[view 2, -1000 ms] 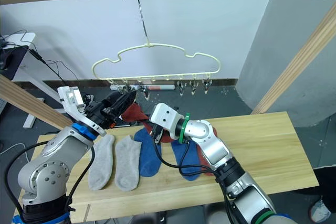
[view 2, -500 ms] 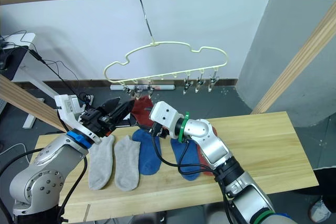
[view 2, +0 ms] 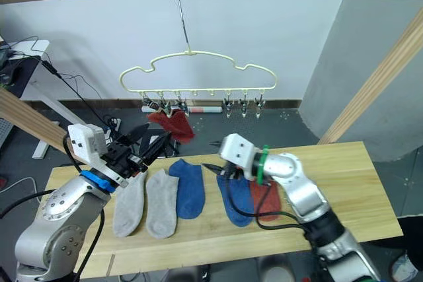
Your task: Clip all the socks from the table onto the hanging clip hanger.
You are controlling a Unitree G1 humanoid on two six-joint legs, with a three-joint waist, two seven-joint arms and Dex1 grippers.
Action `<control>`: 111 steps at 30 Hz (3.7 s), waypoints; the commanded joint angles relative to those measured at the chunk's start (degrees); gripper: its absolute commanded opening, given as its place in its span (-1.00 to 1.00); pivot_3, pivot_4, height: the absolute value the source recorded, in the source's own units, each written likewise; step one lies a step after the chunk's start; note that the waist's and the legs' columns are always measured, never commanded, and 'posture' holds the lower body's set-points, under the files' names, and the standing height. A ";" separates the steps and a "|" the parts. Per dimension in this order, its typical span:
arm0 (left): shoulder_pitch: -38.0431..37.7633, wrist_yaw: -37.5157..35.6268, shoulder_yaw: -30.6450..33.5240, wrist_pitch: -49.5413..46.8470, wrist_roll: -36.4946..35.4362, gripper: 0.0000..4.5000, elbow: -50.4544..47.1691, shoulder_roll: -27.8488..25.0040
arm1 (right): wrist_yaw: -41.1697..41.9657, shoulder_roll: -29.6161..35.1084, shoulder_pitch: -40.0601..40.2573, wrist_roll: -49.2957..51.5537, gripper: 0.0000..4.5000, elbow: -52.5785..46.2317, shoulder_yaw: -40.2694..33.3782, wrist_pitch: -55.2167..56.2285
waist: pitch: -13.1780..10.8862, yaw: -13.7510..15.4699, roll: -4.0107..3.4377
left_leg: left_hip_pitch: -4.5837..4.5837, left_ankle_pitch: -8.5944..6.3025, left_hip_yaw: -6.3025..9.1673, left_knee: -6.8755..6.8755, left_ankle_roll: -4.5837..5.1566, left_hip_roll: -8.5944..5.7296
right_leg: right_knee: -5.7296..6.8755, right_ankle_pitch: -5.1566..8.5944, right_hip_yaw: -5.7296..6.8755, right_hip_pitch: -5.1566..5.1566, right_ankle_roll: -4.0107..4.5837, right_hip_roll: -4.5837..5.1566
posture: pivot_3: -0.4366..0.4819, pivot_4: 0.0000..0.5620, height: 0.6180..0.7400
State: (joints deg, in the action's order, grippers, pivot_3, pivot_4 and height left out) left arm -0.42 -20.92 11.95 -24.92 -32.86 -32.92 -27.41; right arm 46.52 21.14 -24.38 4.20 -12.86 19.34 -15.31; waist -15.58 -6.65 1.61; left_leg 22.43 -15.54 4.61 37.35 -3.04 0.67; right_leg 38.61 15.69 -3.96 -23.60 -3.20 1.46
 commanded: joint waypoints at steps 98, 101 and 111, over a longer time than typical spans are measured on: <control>18.02 1.51 -4.17 9.05 8.30 -0.86 14.39 13.47 | -25.73 1.19 14.88 -0.97 1.00 3.93 -6.10 -6.45 | -0.27 -1.41 0.23 | 0.24 -0.02 0.03 0.64 0.04 -0.08 | 0.24 -0.04 0.04 -0.04 0.04 -0.31 | -0.56 -0.02 0.58; 18.84 1.29 -3.13 4.46 3.69 -0.86 12.16 12.71 | -30.38 -4.47 13.80 -3.60 1.00 11.10 -5.88 -3.83 | -0.35 -1.39 0.24 | 0.26 -0.02 0.04 0.63 0.03 -0.02 | 0.26 -0.05 0.04 -0.08 0.04 -0.31 | -0.52 -0.02 0.58; 21.13 3.63 0.01 -6.37 -6.80 -0.86 8.59 11.91 | -36.16 -14.35 11.74 -6.30 1.00 24.55 -6.90 -4.32 | -0.47 -1.22 0.28 | 0.48 -0.02 0.09 0.64 0.03 0.01 | 0.29 -0.05 0.07 -0.26 0.05 -0.20 | -0.50 -0.02 0.58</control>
State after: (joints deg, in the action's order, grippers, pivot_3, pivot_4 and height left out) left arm 18.76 -16.91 11.39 -31.30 -37.21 -19.86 -15.05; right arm 11.28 7.39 -13.17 -1.36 10.51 12.50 -19.70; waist -16.04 -7.87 1.89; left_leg 22.90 -15.56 4.67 37.99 -3.02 0.68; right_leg 38.90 15.64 -3.91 -23.88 -3.16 1.26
